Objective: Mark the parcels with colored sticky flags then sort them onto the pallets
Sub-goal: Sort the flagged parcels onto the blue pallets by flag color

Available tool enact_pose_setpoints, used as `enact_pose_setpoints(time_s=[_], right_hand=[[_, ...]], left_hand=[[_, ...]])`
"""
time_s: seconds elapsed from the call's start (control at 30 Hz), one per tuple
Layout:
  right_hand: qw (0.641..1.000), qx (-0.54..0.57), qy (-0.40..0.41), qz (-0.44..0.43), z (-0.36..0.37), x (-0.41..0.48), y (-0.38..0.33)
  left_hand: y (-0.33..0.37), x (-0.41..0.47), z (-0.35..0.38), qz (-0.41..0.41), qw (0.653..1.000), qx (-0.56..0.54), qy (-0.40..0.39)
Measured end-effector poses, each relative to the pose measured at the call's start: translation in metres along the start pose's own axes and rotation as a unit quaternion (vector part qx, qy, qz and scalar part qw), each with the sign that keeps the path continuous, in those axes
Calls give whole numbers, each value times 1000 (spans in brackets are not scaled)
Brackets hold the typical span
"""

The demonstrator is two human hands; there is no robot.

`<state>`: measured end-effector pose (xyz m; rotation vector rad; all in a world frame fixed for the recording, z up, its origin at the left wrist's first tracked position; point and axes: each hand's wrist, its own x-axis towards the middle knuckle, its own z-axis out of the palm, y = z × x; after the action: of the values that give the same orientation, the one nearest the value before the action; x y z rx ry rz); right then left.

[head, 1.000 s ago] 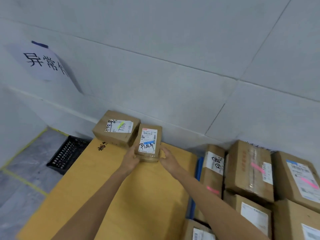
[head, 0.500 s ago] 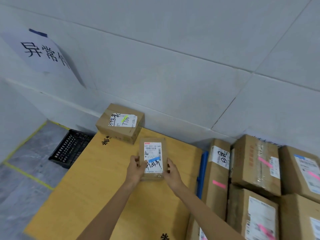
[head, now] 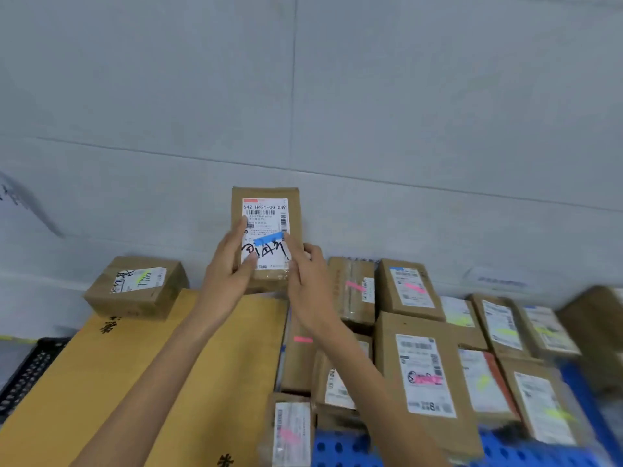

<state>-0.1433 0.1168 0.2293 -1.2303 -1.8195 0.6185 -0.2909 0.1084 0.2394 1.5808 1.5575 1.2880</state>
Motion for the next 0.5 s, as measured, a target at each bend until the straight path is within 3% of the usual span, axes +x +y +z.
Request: enact_pose_setpoints(time_s=[0.3,0.5], right_hand=[[995,-27,98,23,-251,-117,43],[988,14,127,86,-342,-193,100]], left_hand=[[166,-95,172,54,995,-42,-77],[202,-143,279,47,985,-53,-157]])
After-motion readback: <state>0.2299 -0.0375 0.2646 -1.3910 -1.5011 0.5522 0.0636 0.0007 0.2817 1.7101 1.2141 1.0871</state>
